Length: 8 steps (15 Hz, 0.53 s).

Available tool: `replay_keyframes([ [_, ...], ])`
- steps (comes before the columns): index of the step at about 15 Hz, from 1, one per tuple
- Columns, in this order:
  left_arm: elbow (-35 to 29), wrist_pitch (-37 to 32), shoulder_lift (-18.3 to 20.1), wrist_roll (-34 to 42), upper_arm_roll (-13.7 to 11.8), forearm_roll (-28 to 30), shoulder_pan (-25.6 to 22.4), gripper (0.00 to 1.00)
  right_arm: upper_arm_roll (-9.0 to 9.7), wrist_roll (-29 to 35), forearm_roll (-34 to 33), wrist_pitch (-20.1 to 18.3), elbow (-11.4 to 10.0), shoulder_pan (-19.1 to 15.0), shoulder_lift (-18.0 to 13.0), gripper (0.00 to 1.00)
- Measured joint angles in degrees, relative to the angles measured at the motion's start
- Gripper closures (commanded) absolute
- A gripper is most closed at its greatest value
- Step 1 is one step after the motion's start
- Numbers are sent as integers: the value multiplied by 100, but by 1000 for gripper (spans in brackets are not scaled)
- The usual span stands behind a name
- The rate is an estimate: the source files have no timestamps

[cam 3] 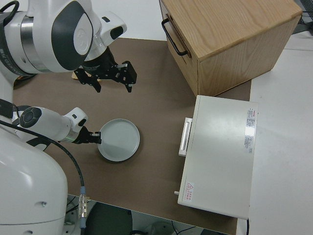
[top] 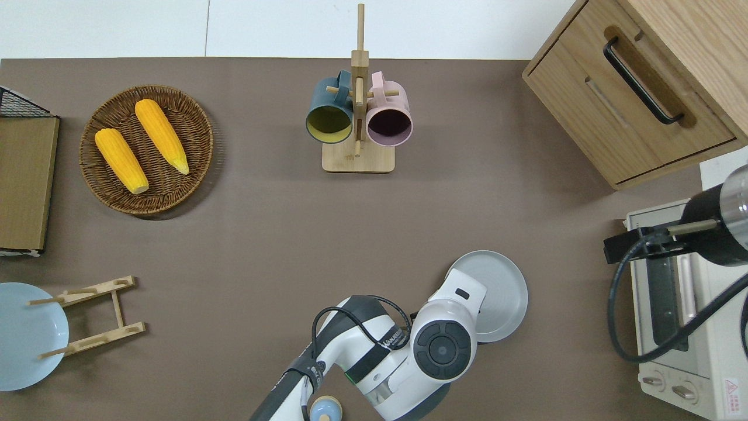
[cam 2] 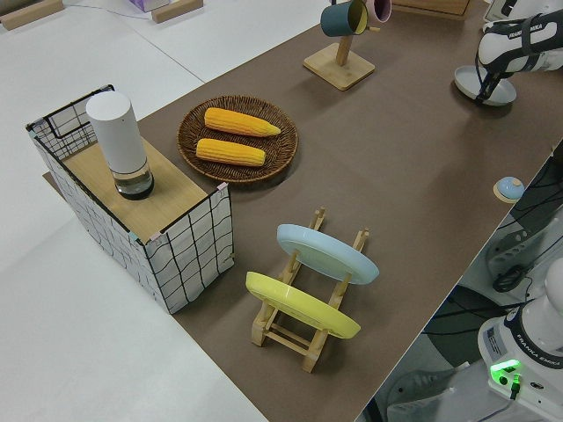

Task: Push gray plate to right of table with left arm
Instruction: 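Continue pushing the gray plate with the left gripper toward the toaster oven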

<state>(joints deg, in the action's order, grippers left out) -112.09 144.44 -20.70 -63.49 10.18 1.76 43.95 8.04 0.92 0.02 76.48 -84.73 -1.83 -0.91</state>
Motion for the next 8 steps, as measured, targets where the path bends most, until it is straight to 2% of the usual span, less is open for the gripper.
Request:
replay_keyframes([
  [1,33,0,-27,-62,1,-49,2,949,0,0,0,0,0,0,0,17],
  [2,57,-4,-49,-83,0,-60,2,803,0,0,0,0,0,0,0,17],
  [3,73,-19,-60,-88,-2,-61,2,562,0,0,0,0,0,0,0,17],
  [6,108,-103,-63,-96,-21,-62,-6,413,0,0,0,0,0,0,0,17],
  [7,130,-147,-63,-97,-33,-62,-11,307,0,0,0,0,0,0,0,17],
  [8,159,-191,-63,-96,-52,-62,-13,53,0,0,0,0,0,0,0,17],
])
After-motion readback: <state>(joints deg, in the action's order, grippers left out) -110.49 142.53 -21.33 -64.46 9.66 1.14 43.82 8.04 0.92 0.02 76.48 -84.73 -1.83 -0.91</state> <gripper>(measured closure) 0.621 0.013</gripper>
